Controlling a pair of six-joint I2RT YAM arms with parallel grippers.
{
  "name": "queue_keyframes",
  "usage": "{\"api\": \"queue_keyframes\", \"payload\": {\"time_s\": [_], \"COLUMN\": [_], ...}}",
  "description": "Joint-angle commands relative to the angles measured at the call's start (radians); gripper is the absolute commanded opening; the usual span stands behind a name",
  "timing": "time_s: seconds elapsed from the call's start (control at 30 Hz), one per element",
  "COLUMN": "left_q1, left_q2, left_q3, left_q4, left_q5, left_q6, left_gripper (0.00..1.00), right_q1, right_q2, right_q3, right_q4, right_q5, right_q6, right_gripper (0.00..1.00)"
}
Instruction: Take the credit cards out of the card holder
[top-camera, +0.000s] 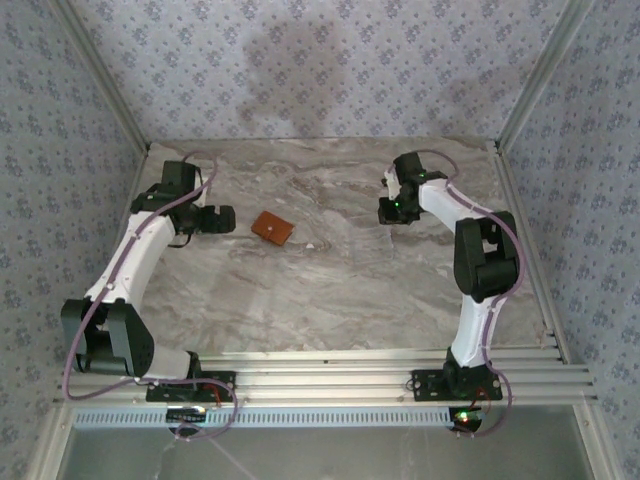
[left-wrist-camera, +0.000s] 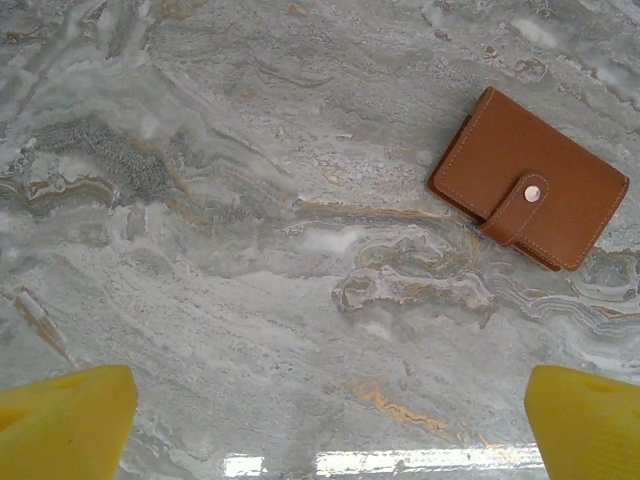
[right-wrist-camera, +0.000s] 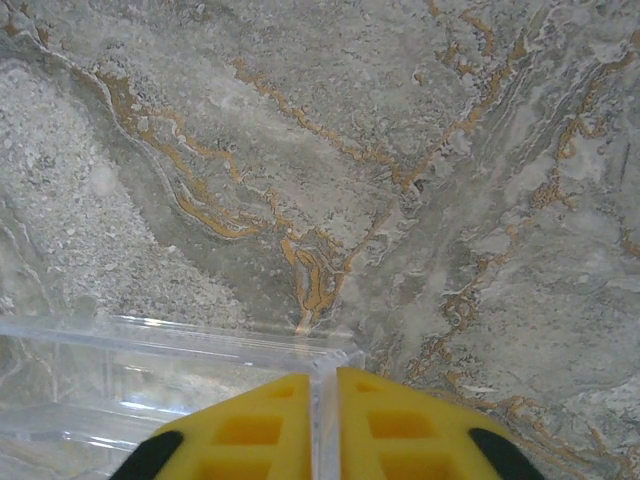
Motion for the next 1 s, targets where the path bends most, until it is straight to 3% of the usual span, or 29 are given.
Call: {"api": "queue_keyframes", "payload": {"time_s": [0.0, 0.23, 0.43, 0.7, 0.97], "left_q1": [0.007, 0.007, 0.031, 0.037, 0.036], "left_q2": [-0.022, -0.022, -0.021, -0.023, -0.018], "left_q3": [0.005, 0.003, 0.012, 0.012, 0.011], "left_q4": [-0.017, -0.017, -0.029, -0.030, -0.027], "left_q5": [-0.017, -0.021, -0.072, -0.062, -0.048], "left_q6": [0.010, 0.012, 0.017, 0.012, 0.005], "left_gripper": [1.00, 0.99, 1.00, 1.00, 1.00], "right_q1": [0.009, 0.055, 0.166, 0.284, 0.304], "right_q2": [-0.001, -0.054, -0.040, 0.103, 0.177], "right_q3": [0.026, 0.029, 0.078, 0.262, 0.339], "right_q4": [-0.020, -0.033, -0.048, -0.105, -0.106], "right_q5": [0.027, 0.126, 0.265, 0.386, 0.417], "right_q6": [0.013, 0.157, 0.353, 0.422, 0.443], "right_gripper": [0.09, 0.07, 0.06, 0.05, 0.04]}}
